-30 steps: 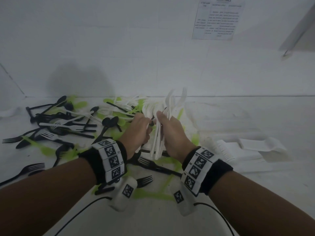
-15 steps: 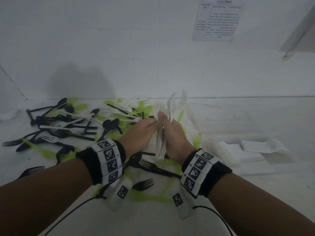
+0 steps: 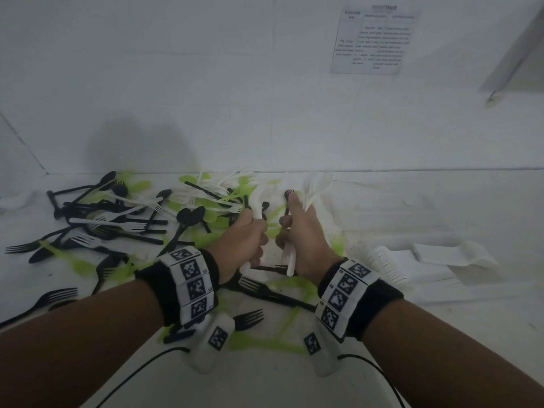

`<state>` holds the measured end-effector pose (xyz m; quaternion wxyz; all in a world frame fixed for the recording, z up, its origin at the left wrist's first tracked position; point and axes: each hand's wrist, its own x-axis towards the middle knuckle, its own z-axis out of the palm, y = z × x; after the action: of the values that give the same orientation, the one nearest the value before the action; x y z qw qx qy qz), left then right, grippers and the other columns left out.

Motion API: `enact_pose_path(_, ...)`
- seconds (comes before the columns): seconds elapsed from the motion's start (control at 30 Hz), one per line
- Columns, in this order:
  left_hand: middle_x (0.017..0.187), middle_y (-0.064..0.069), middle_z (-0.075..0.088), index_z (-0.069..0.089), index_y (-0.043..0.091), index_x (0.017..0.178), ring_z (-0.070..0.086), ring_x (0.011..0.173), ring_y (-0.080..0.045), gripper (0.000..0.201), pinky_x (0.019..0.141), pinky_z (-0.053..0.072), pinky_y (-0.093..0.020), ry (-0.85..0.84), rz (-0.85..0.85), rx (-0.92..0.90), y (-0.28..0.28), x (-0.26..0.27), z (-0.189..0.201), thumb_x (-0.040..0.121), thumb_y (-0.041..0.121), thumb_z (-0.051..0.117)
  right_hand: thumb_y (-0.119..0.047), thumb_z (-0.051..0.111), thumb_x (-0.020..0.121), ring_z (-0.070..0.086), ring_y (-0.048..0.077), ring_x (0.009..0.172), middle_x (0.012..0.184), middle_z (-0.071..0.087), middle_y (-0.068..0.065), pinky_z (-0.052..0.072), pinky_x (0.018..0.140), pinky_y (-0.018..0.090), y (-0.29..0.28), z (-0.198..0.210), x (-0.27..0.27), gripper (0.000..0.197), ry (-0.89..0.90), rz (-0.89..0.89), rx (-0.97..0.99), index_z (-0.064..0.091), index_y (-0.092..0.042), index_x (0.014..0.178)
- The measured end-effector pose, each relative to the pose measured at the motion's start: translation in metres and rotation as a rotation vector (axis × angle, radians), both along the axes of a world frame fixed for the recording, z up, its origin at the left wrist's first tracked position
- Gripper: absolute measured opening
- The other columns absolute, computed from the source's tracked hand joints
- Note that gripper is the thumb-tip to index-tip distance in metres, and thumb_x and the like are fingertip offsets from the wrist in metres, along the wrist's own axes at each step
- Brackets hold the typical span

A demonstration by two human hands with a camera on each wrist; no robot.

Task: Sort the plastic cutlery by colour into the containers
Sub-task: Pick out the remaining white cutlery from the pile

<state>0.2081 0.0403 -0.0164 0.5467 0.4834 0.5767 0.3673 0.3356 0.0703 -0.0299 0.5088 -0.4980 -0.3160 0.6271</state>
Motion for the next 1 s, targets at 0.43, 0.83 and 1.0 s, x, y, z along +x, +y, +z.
enact_pose_path(0.43, 0.095, -0.006, 0.043, 0.041, 0.017, 0.101, 0.04, 0.069, -0.017, 0.015, 0.062, 0.036, -0.035, -0.184, -0.02, -0.011, -0.024, 0.029, -0.001, 0.088, 0.022, 0.048, -0.043, 0.046, 0.107, 0.056, 0.018, 0.056, 0.088, 0.055, 0.012, 0.042, 0.043, 0.031, -0.014, 0.002, 0.002, 0.025, -0.151, 0.079, 0.239, 0.035, -0.022, 0.117)
enact_pose_path(0.83, 0.084, -0.004, 0.055, 0.055, 0.015, 0.115, 0.047, 0.064, -0.015, 0.017, 0.059, 0.042, -0.032, -0.232, 0.164, 0.011, -0.029, 0.015, -0.005, 0.106, 0.028, 0.048, -0.029, 0.047, 0.109, 0.06, 0.023, 0.061, 0.08, 0.058, 0.007, 0.048, 0.048, 0.037, -0.018, -0.002, -0.019, 0.021, -0.198, 0.068, 0.308, 0.047, -0.008, 0.105)
enact_pose_path(1.0, 0.104, -0.018, 0.069, 0.062, 0.012, 0.107, 0.067, 0.1, -0.036, 0.02, 0.095, 0.055, -0.052, -0.193, 0.132, 0.063, -0.033, 0.008, -0.006, 0.104, 0.029, 0.051, -0.039, 0.055, 0.1, 0.07, 0.032, 0.095, 0.1, 0.071, 0.013, 0.059, 0.084, 0.056, -0.011, -0.014, -0.033, 0.028, -0.268, 0.015, 0.301, 0.064, -0.013, 0.105)
